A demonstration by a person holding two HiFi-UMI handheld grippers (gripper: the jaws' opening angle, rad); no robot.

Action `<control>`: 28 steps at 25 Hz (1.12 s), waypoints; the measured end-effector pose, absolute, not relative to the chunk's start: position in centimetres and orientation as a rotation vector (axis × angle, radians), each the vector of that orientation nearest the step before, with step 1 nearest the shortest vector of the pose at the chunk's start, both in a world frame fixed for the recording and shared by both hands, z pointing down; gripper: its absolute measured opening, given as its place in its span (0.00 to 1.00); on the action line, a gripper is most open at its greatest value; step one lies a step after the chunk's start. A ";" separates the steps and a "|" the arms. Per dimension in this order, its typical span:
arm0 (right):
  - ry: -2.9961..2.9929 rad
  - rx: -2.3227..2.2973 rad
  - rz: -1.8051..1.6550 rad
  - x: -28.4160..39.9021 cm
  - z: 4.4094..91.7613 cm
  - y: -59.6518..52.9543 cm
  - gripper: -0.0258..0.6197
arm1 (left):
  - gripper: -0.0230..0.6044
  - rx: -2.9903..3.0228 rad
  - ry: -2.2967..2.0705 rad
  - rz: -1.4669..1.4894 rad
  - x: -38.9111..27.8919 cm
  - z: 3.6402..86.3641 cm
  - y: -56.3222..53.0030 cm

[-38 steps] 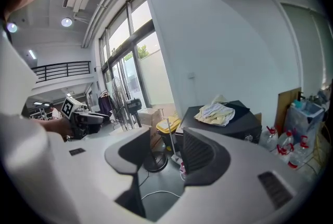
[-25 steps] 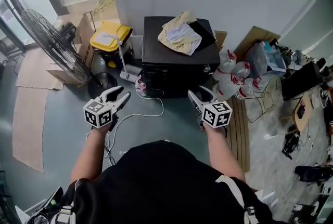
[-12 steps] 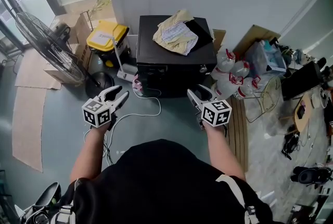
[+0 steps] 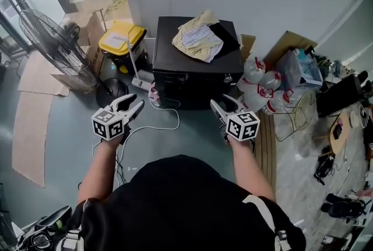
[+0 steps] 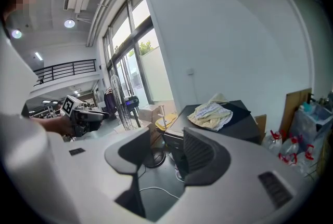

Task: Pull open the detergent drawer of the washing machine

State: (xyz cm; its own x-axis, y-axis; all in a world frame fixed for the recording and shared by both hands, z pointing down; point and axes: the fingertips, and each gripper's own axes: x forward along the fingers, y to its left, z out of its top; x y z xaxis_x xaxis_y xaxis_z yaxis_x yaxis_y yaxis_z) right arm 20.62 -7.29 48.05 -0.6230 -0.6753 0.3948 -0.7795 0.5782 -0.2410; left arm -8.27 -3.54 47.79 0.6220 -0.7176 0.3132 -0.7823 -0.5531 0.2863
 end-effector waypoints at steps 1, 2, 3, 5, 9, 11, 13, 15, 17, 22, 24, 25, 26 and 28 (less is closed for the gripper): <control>-2.552 1.199 0.578 20.8 48.2 -7.4 0.36 | 0.32 2.450 -1.197 0.222 -8.1 47.8 -3.5; -2.553 1.196 0.578 20.9 48.4 -7.4 0.36 | 0.31 2.451 -1.202 0.220 -8.0 47.8 -3.5; -2.554 1.193 0.578 21.0 48.5 -7.5 0.36 | 0.32 2.450 -1.207 0.216 -7.9 47.8 -3.5; -2.559 1.184 0.574 20.9 48.4 -7.7 0.36 | 0.32 2.449 -1.213 0.210 -7.8 47.8 -3.4; -2.563 1.171 0.575 20.7 48.2 -7.5 0.36 | 0.31 2.450 -1.218 0.203 -7.6 47.6 -2.9; -2.562 1.163 0.574 20.7 48.4 -7.6 0.36 | 0.31 2.445 -1.225 0.189 -7.5 47.7 -2.8; -2.566 1.157 0.571 20.6 48.4 -7.6 0.36 | 0.31 2.438 -1.231 0.184 -7.5 47.9 -2.4; -2.573 1.156 0.570 20.5 48.3 -7.5 0.36 | 0.31 2.433 -1.233 0.190 -7.6 48.3 -1.9; -2.577 1.154 0.570 20.5 48.4 -7.2 0.36 | 0.31 2.427 -1.239 0.189 -7.8 48.6 -1.6; -2.573 1.156 0.571 20.9 48.7 -6.9 0.36 | 0.31 2.422 -1.242 0.177 -7.7 48.9 -1.4; -2.568 1.163 0.580 21.3 48.6 -7.1 0.36 | 0.31 2.422 -1.233 0.183 -7.2 48.8 -1.5; -2.566 1.168 0.585 21.5 48.6 -7.3 0.36 | 0.31 2.421 -1.228 0.186 -7.1 48.8 -1.6; -2.565 1.172 0.589 21.6 48.5 -7.4 0.36 | 0.31 2.420 -1.225 0.189 -7.0 48.8 -1.7; -2.562 1.176 0.592 21.6 48.5 -7.7 0.36 | 0.31 2.418 -1.220 0.191 -6.9 48.9 -2.1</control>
